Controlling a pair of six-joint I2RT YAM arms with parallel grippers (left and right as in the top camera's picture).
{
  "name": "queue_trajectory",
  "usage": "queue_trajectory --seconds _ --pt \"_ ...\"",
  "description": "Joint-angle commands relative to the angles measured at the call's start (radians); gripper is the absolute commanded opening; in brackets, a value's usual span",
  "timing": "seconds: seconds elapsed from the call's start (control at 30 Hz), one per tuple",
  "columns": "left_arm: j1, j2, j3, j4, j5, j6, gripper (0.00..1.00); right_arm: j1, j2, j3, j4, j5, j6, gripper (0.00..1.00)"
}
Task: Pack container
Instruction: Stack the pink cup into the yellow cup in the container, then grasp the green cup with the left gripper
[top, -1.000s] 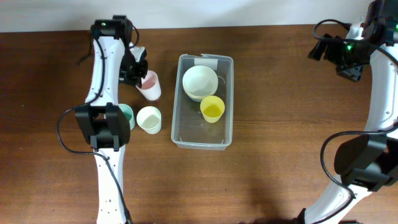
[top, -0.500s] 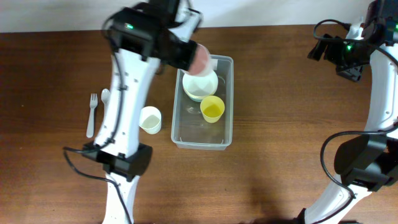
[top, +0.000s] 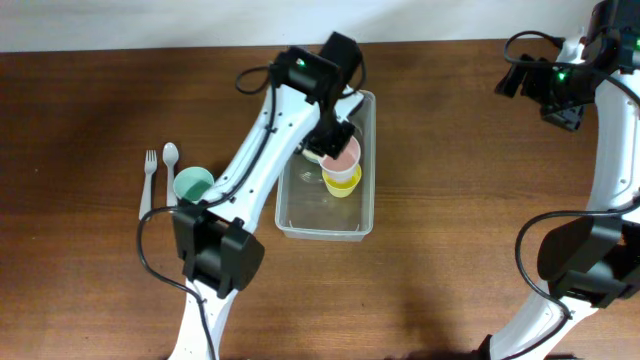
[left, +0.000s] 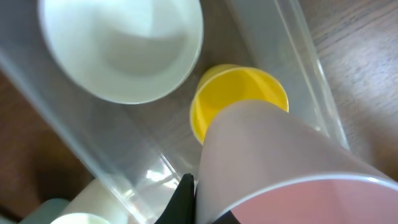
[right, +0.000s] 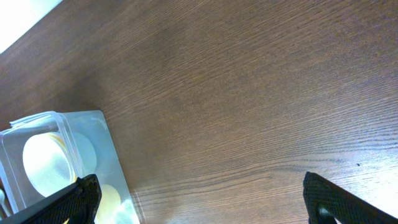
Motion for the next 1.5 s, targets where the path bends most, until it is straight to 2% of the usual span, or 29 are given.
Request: queue_trajectory --seconds 0.0,0.07,0.13,0.17,0.23,0.27,0.33,0.43,0.5,0.63,0.7,0.73,0.83,0.97,1.0,1.03,1.1,1.2,1.4,1.43,1.47 --pt "-0.014 0.002 -0.065 0.037 -0.010 0.009 0.01 -0.003 -0.004 0.006 0.002 0.006 -0.002 0.99" --pt "-0.014 0.002 -0.084 0.053 -0.010 0.009 0.06 -0.003 -0.004 0.006 0.002 0.006 -0.002 0.99" --pt "-0.014 0.002 -0.093 0.054 -0.010 0.009 0.20 -0.003 -0.004 0.006 0.002 0.006 -0.002 0.99" --pt "-0.014 0.002 -0.093 0.056 -0.011 0.009 0.21 -0.003 -0.004 0.006 0.002 0.006 -0.002 0.99" --pt "-0.013 -0.001 -0.068 0.058 -0.033 0.009 0.17 -0.003 -0.004 0.006 0.002 0.006 -0.002 0.99" --pt "-0.006 -0.002 -0.019 0.036 -0.088 0.009 0.19 -0.003 -0.004 0.006 0.002 0.006 -0.002 0.99" --pt "0.005 -0.008 0.074 -0.031 -0.157 0.008 0.31 -0.003 -0.004 0.006 0.002 0.006 -0.002 0.99" --pt "0.042 -0.029 0.248 -0.158 -0.179 0.000 0.37 -0.003 -0.004 0.006 0.002 0.006 -0.002 0.99" --pt "0.079 -0.095 0.263 -0.157 -0.181 -0.003 0.43 -0.003 -0.004 0.006 0.002 0.006 -0.002 0.99" --pt "0.209 -0.270 0.224 -0.157 -0.155 -0.011 0.47 -0.003 -0.004 0.006 0.002 0.006 -0.002 0.99" --pt "0.320 -0.381 0.129 -0.157 -0.106 -0.035 0.48 -0.003 -0.004 0.006 0.002 0.006 -0.002 0.99" --pt "0.373 -0.420 0.074 -0.157 -0.106 -0.088 0.48 -0.003 -0.004 0.006 0.002 0.006 -0.002 0.99" --pt "0.499 -0.485 -0.105 -0.149 -0.105 -0.145 0.53 -0.003 -0.004 0.006 0.002 0.006 -0.002 0.99" --pt "0.637 -0.485 -0.420 0.002 -0.047 -0.150 0.64 -0.003 -0.004 0.006 0.002 0.006 -0.002 0.99" --pt "0.647 -0.483 -0.457 0.032 -0.039 -0.150 0.66 -0.003 -0.004 0.006 0.002 0.006 -0.002 0.99" --pt "0.682 -0.474 -0.575 0.111 0.000 -0.149 0.66 -0.003 -0.004 0.006 0.002 0.006 -0.002 0.99" --pt "0.703 -0.459 -0.682 0.211 0.059 -0.117 0.66 -0.003 -0.004 0.006 0.002 0.006 -0.002 0.99" --pt "0.705 -0.436 -0.797 0.331 0.062 -0.112 0.67 -0.003 -0.004 0.006 0.002 0.006 -0.002 0.99" --pt "0.705 -0.370 -0.916 0.490 0.050 -0.113 0.67 -0.003 -0.004 0.006 0.002 0.006 -0.002 0.99" --pt "0.705 -0.357 -0.927 0.505 0.046 -0.113 0.67 -0.003 -0.004 0.006 0.002 0.006 -0.002 0.99" --pt "0.705 -0.337 -0.934 0.514 0.047 -0.113 0.61 -0.003 -0.004 0.006 0.002 0.006 -0.002 0.99"
